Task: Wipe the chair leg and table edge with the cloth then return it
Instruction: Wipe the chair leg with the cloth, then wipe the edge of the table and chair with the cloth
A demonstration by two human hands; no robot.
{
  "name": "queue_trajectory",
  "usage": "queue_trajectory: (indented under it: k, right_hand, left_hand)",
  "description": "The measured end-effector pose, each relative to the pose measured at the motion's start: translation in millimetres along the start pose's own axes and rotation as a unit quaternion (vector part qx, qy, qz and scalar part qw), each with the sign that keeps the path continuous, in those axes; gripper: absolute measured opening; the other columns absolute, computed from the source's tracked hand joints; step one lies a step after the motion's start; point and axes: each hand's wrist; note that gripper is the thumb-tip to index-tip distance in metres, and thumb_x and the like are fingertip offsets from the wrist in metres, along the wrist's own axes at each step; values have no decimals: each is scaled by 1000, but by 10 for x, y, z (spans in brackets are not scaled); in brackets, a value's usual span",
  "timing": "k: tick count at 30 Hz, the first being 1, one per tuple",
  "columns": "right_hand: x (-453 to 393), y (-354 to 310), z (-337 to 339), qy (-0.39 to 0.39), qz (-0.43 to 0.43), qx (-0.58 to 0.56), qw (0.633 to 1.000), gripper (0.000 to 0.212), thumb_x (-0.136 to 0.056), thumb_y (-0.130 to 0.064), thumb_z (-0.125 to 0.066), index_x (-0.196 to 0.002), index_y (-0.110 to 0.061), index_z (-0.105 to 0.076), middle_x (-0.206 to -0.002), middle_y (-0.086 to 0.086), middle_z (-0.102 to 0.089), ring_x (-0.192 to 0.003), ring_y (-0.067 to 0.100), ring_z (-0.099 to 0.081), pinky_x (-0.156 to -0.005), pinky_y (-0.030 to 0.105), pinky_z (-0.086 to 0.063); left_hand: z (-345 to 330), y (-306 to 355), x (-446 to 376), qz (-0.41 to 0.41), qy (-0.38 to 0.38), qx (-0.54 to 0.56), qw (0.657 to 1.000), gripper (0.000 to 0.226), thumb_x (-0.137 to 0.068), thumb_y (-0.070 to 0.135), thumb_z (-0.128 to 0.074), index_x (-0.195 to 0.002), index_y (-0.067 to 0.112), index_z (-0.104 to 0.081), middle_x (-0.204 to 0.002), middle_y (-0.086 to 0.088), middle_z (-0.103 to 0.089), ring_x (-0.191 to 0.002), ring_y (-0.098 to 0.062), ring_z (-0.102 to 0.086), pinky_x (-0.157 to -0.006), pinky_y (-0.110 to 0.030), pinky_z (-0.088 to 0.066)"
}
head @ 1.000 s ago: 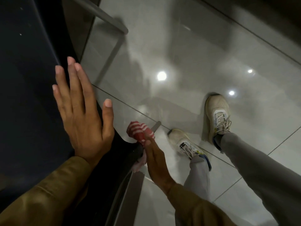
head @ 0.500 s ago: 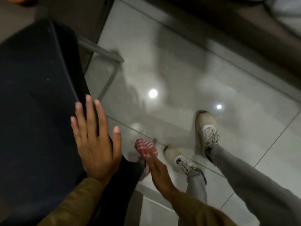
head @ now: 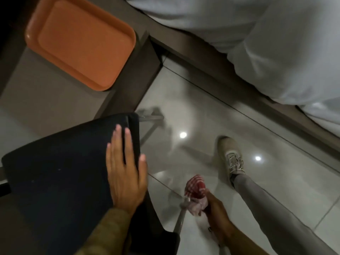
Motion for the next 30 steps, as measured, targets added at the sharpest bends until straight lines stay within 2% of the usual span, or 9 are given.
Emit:
queue_trajectory:
  k: [2, 3, 5, 8, 11, 18, 20, 23, 30]
  right_hand:
    - [-237, -271, 41, -2, -14, -22, 1000, 166, -29, -100, -68, -150, 12, -52, -146, 36, -62, -87, 20, -84, -123, 60, -39]
    - [-294, -451, 25, -13, -3, -20, 1000, 159, -39, -99, -63, -152, 12, -49, -141, 31, -68, -98, 22, -84, -124, 59, -38]
    - [-339, -792, 15, -21, 11, 4, 1000, 99, -88, -72, -48, -147, 8, -57, -128, 23, -79, -123, 35, -75, -123, 59, -41]
    - [-479, -1229, 15, -26, 45, 8, 999, 59, -112, -44, -31, -138, -5, -67, -135, 18, -77, -130, 30, -71, -118, 46, -46]
    - [-525, -1735, -111, -37, 75, 31, 996, 52, -116, -36, -27, -133, -13, -71, -134, 13, -78, -128, 25, -73, -113, 38, -47]
    - [-512, -2302, -939, -9, 173, 123, 977, 31, -112, -18, -51, -109, -7, -81, -115, 15, -82, -116, 35, -75, -119, 56, -48]
    - [-484, -2251, -1372, -51, 216, 160, 962, 29, -112, -12, -51, -121, -3, -77, -128, 17, -78, -125, 35, -71, -119, 58, -46]
    - [-504, -2075, -1960, -134, 273, 178, 936, 36, -115, -14, -48, -146, -12, -65, -154, 2, -64, -147, 13, -56, -129, 38, -41]
    - [-1117, -1813, -2154, -157, 277, 182, 930, 41, -115, -22, -38, -152, -29, -53, -158, -19, -53, -152, -3, -46, -130, 21, -33]
  left_hand:
    - [20, -42, -707, 51, 34, 60, 996, 67, -116, 39, -31, -174, 10, -15, -184, -8, -13, -168, -4, -8, -140, -48, -19]
    - [22, -66, -1012, 71, 33, 77, 994, 68, -116, 40, -31, -174, 9, -13, -184, -8, -12, -168, -4, -9, -140, -50, -19]
    - [-41, -95, -1374, 83, 6, 76, 994, 71, -115, 40, -31, -174, 8, -7, -185, -8, -10, -170, -14, -12, -141, -50, -15]
    - [-151, -116, -1627, 113, -55, 53, 991, 77, -113, 47, -28, -174, 9, -3, -185, -7, -8, -172, -21, -12, -141, -50, -8]
    - [-198, -111, -1645, 129, -66, 17, 989, 78, -111, 52, -22, -174, 9, -9, -185, -5, -12, -172, -20, -12, -142, -50, -8]
    - [-194, -119, -1655, 135, -74, 26, 988, 73, -112, 45, -22, -174, 8, -14, -183, -6, -18, -171, -21, -16, -141, -51, -10]
    - [-208, -143, -1648, 138, -68, 33, 988, 73, -112, 45, -22, -174, 8, -15, -183, -5, -19, -171, -20, -17, -141, -50, -10]
    - [-230, -137, -1638, 145, -59, 24, 987, 73, -112, 45, -24, -173, 6, -16, -183, -5, -21, -171, -18, -17, -141, -49, -10]
    - [-333, -211, -1598, 127, -23, -22, 991, 76, -113, 47, -29, -171, -1, -19, -182, -12, -21, -172, -25, -16, -141, -51, -11]
Point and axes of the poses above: each hand's wrist, its own x-axis away from the middle knuckle, its own z-axis out of the back of the hand, y = z × x
